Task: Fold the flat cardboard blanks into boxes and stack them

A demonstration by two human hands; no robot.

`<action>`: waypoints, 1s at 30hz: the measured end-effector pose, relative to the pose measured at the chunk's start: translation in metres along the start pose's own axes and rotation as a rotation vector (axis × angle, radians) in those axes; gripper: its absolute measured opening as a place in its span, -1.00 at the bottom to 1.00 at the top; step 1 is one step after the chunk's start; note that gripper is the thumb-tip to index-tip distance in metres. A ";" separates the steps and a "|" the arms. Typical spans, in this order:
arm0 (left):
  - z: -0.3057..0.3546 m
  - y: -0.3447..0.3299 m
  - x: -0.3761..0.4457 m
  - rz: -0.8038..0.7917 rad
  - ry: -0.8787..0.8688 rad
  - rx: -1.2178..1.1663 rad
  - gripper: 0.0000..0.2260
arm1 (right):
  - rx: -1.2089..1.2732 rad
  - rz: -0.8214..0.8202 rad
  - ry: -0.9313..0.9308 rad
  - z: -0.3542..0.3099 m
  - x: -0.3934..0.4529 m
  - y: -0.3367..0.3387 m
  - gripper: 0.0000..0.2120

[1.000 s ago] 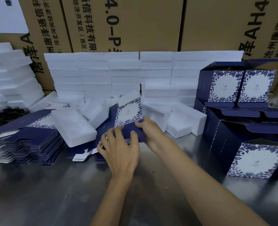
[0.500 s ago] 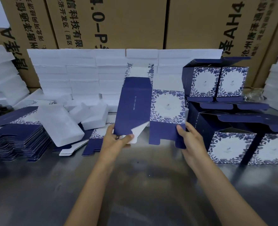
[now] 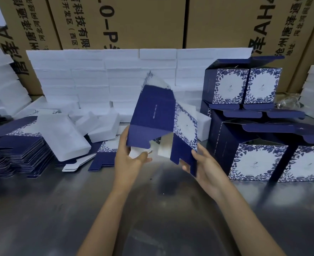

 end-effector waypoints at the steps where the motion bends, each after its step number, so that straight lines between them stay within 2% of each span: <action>1: -0.001 -0.002 -0.002 0.015 -0.060 0.086 -0.20 | -0.031 -0.014 0.007 -0.001 -0.002 -0.001 -0.70; 3: -0.002 -0.005 -0.007 0.027 -0.217 0.339 -0.16 | -0.069 -0.064 0.026 -0.006 -0.005 -0.002 -0.50; 6: -0.003 -0.012 -0.019 0.012 -0.444 0.715 -0.12 | 0.067 -0.118 -0.005 -0.011 -0.008 0.002 -0.24; 7: -0.002 -0.014 -0.022 0.006 -0.481 0.789 -0.13 | 0.126 -0.141 -0.003 -0.013 -0.009 0.004 -0.24; 9: -0.003 -0.016 -0.027 -0.023 -0.554 0.844 -0.17 | 0.225 -0.137 -0.004 -0.016 -0.013 0.006 -0.42; 11: -0.009 -0.017 -0.025 -0.119 -0.583 0.836 -0.24 | 0.228 -0.072 -0.033 -0.018 -0.013 0.010 -0.57; 12: -0.011 -0.017 -0.022 -0.181 -0.521 0.805 -0.30 | 0.207 -0.035 -0.044 -0.019 -0.013 0.012 -0.62; 14: -0.012 -0.014 -0.018 -0.232 -0.287 0.627 -0.43 | 0.152 0.010 -0.047 -0.019 -0.012 0.015 -0.70; 17: -0.009 -0.008 -0.011 -0.206 0.039 0.248 -0.57 | 0.083 0.022 -0.037 -0.019 -0.012 0.018 -0.76; 19: -0.011 0.000 -0.002 -0.148 0.193 0.144 -0.59 | 0.059 0.001 -0.040 -0.018 -0.011 0.021 -0.76; 22: -0.020 0.017 0.008 -0.101 0.254 0.263 -0.42 | 0.035 -0.038 -0.074 -0.016 -0.011 0.026 -0.72; 25: -0.029 0.025 0.012 -0.164 0.433 0.012 -0.23 | -0.031 -0.093 -0.112 -0.013 -0.011 0.026 -0.56; 28: -0.027 0.027 0.012 -0.314 0.444 -0.041 -0.45 | -0.073 -0.141 -0.125 -0.010 -0.012 0.026 -0.54; 30: -0.026 0.025 0.012 -0.317 0.409 -0.027 -0.47 | -0.081 -0.136 -0.103 -0.011 -0.012 0.027 -0.57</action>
Point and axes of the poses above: each hand's wrist, its own x-axis towards the middle knuckle, its own y-axis out of the back of the hand, z = x × y, the point moved 2 cm from there along x, towards the middle knuckle, and after that the axes turned 9 degrees about z, right-handed, at the moved point
